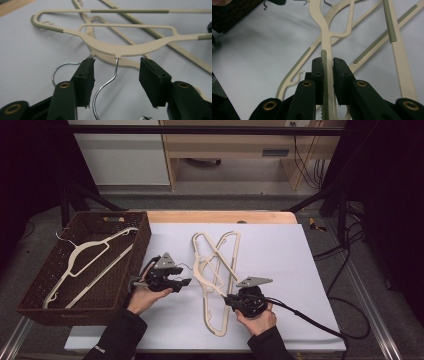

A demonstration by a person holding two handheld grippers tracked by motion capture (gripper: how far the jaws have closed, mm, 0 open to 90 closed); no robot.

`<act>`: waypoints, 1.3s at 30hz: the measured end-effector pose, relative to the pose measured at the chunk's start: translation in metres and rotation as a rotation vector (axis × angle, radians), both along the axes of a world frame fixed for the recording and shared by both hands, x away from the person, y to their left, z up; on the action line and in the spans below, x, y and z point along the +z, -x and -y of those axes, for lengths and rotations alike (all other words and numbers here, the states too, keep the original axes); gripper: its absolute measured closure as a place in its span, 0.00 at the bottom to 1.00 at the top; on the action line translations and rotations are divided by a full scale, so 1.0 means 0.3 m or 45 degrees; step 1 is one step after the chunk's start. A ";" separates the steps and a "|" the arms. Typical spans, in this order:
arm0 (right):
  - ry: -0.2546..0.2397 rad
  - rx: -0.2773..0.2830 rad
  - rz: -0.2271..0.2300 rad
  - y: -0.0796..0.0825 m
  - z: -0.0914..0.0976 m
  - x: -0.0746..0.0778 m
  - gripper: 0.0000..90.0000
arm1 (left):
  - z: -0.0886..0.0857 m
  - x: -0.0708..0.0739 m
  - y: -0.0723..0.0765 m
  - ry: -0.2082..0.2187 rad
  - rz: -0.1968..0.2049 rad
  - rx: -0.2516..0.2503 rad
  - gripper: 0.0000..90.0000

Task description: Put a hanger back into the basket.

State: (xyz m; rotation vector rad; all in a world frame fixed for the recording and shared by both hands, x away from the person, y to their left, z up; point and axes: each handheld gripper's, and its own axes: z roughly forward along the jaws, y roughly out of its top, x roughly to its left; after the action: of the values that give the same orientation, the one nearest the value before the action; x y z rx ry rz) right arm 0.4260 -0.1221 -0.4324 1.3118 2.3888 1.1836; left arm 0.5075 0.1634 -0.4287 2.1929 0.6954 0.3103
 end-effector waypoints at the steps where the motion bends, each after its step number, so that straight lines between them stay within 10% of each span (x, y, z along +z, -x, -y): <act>1: 0.005 0.007 0.008 0.002 0.000 -0.001 0.89 | 0.007 -0.007 -0.006 -0.005 -0.012 -0.012 0.57; 12: 0.013 0.042 0.015 0.014 0.005 -0.012 0.89 | 0.024 -0.039 -0.024 -0.085 -0.061 -0.106 0.93; 31: 0.007 0.149 -0.008 0.025 0.022 -0.047 0.87 | 0.071 0.030 0.053 -0.300 0.059 -0.156 0.98; 39: -0.014 0.175 0.297 0.006 -0.010 0.010 0.43 | 0.095 0.050 0.074 -0.370 0.054 -0.145 0.98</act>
State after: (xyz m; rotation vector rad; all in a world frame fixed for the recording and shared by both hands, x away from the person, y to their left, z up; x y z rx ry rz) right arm 0.4242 -0.1191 -0.4295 0.9645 2.3352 1.3083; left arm 0.4853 0.1349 -0.4138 2.4821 0.5255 0.4195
